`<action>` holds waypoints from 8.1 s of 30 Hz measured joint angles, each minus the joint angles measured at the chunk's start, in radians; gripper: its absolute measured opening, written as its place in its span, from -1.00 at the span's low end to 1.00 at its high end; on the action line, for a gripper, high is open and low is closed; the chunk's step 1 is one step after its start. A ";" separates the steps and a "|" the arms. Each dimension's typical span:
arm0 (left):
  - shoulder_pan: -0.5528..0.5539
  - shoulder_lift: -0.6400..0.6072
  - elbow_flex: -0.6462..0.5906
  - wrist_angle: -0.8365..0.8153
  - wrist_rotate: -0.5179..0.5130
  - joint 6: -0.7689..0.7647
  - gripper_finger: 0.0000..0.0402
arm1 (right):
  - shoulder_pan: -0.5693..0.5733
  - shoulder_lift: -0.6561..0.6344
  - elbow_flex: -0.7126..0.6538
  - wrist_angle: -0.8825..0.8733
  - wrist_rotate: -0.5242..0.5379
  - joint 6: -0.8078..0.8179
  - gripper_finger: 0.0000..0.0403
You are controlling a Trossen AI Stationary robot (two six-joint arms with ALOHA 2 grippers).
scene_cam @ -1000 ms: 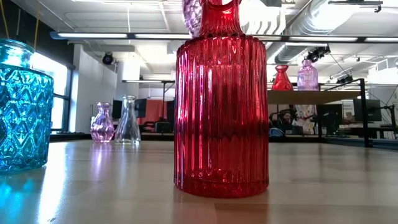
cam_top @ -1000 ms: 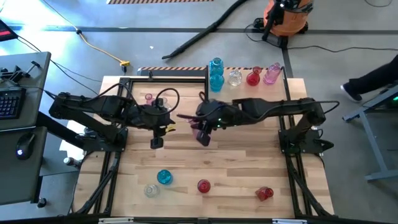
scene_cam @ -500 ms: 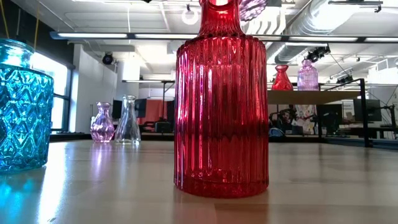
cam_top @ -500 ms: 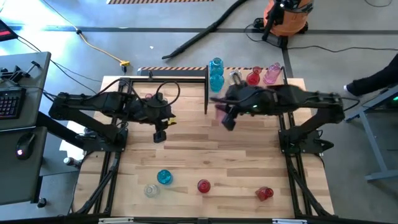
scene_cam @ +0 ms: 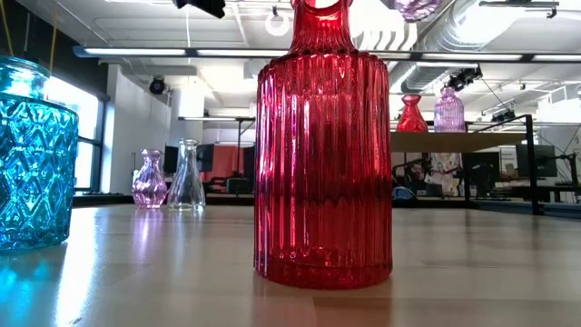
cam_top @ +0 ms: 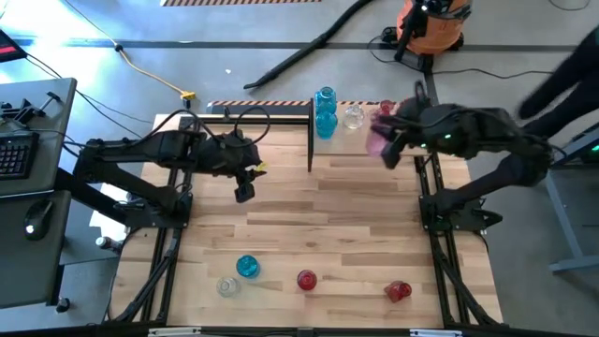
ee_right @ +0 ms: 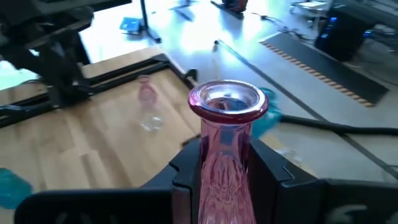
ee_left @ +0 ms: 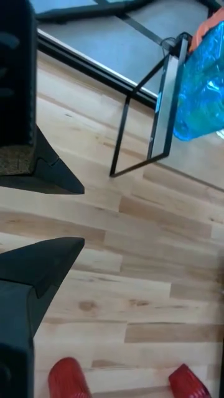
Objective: Sort vases onto shelf
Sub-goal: Put the bottom purple vase on the shelf aligned with the other purple vase
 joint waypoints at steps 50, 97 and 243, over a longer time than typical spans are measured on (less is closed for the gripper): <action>0.190 0.001 0.000 0.044 0.000 -0.026 -0.44 | -0.032 -0.401 0.000 0.190 -0.396 -0.249 -0.67; 0.190 0.001 -0.001 0.035 0.001 -0.025 -0.44 | -0.029 -0.886 -0.888 0.550 -0.402 -0.148 -0.67; 0.189 0.001 -0.001 0.036 0.001 0.029 -0.44 | -0.425 -0.384 -1.145 0.638 0.632 0.351 -0.38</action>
